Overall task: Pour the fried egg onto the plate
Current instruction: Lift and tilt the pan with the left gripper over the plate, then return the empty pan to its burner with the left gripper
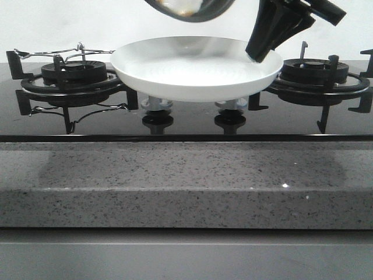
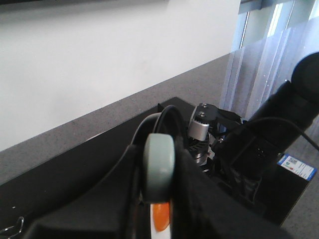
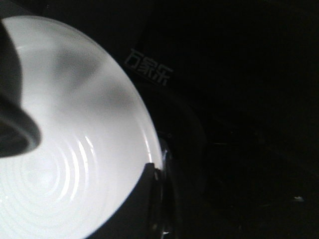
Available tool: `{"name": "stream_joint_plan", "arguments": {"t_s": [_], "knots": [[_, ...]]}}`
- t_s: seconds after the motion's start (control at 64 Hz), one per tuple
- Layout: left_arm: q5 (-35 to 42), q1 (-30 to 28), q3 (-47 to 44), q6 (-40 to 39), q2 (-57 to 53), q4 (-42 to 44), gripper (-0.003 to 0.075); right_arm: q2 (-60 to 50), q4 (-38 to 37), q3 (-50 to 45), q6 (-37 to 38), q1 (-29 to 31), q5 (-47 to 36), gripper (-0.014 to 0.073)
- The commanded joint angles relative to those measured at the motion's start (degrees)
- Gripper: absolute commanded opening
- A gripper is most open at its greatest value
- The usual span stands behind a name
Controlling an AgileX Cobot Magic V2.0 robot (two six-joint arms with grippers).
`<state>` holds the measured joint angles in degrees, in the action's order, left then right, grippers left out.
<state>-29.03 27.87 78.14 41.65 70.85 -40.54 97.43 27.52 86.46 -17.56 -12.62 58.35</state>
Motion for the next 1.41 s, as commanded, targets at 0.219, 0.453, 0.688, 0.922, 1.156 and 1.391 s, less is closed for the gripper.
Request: {"name": "stream_joint_plan", "arguments": {"t_s": [0.219, 0.453, 0.688, 0.922, 1.156, 1.391], "knots": [[8.27, 4.27, 1.86, -11.07, -2.0, 17.67, -0.002, -3.23, 2.42, 1.33, -0.49, 0.06, -1.71, -0.0058], [8.11, 5.69, 1.86, -11.07, -2.0, 19.68, -0.002, -3.23, 2.42, 1.33, -0.49, 0.06, -1.71, -0.0058], [8.11, 8.31, 1.86, -15.42, -2.0, 28.6, -0.002, -3.23, 2.42, 1.33, -0.49, 0.06, -1.71, -0.0058], [7.9, 8.31, 1.86, -22.68, -2.0, 31.95, -0.002, -3.23, 2.42, 1.33, -0.49, 0.06, -1.71, -0.0058], [10.85, 0.17, 1.86, -32.72, -2.29, 25.44, -0.0019, -3.23, 2.42, 1.33, -0.49, 0.06, -1.71, -0.0058], [8.22, -16.77, 0.18, -29.77, -1.78, 0.88, -0.0019, -3.23, 2.42, 1.33, -0.49, 0.06, -1.71, -0.0058]]}}
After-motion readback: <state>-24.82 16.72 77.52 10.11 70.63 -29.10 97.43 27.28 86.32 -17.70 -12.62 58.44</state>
